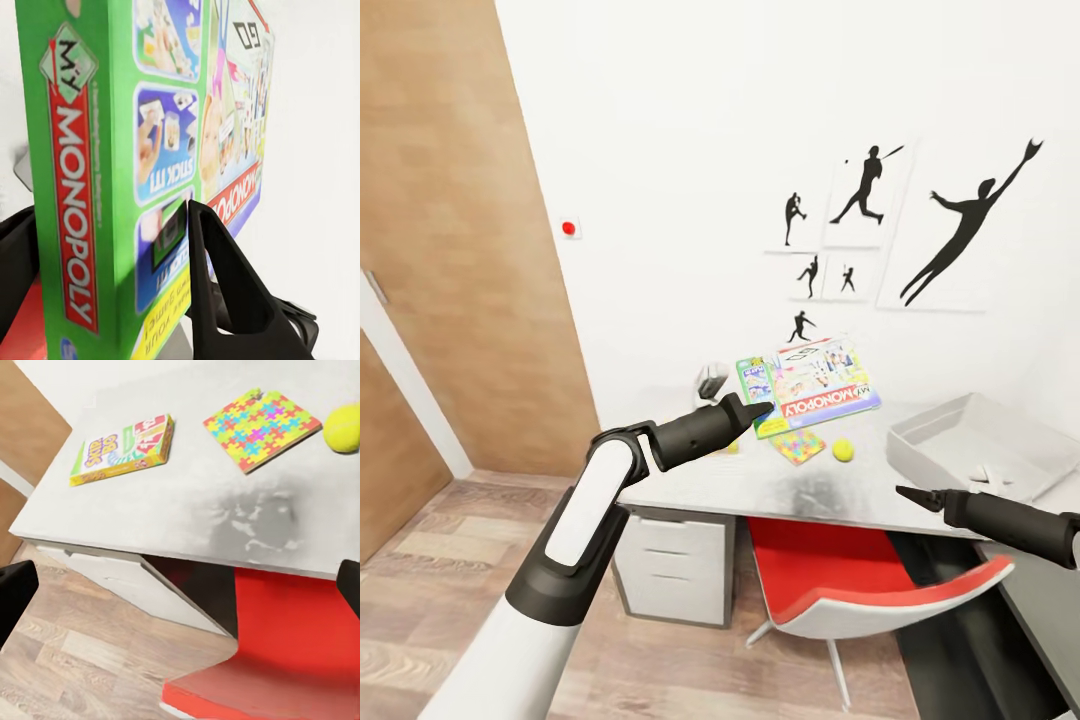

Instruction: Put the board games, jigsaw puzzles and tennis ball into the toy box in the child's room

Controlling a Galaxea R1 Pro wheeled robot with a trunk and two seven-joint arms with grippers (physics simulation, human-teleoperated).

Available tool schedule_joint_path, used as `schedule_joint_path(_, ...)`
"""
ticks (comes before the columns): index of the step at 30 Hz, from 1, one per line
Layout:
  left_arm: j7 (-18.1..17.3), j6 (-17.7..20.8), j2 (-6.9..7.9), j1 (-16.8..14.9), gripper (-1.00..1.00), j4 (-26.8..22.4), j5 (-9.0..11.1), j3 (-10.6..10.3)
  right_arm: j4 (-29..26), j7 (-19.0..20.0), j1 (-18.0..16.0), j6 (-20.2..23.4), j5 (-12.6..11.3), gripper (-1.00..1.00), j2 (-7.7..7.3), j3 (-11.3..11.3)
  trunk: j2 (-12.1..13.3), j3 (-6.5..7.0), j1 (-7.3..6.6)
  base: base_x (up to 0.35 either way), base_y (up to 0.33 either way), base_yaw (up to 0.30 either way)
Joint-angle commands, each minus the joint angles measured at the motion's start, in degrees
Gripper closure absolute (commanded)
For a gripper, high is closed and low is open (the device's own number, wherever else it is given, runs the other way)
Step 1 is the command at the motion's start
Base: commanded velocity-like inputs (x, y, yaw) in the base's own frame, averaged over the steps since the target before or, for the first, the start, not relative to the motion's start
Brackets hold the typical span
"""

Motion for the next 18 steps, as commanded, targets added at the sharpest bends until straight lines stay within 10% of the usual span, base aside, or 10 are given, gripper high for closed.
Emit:
schedule_joint_path(1, 0.69, 0.13, -0.02, -0.06, 1.0, -0.06, 0.58, 0.02, -0.01, -0.01, -0.06, 0.39, -0.29, -1.0, 0.0, -0.05, -0.12, -0.12, 0.07, 0.317, 0.0, -0.013)
schedule_joint_path(18, 0.77, 0.14, -0.08, -0.06, 1.0, -0.02, 0.58, -0.08, -0.01, -0.01, -0.04, 0.39, -0.58, -1.0, -0.3, -0.16, -0.12, 0.46, 0.07, 0.252, 0.0, -0.118)
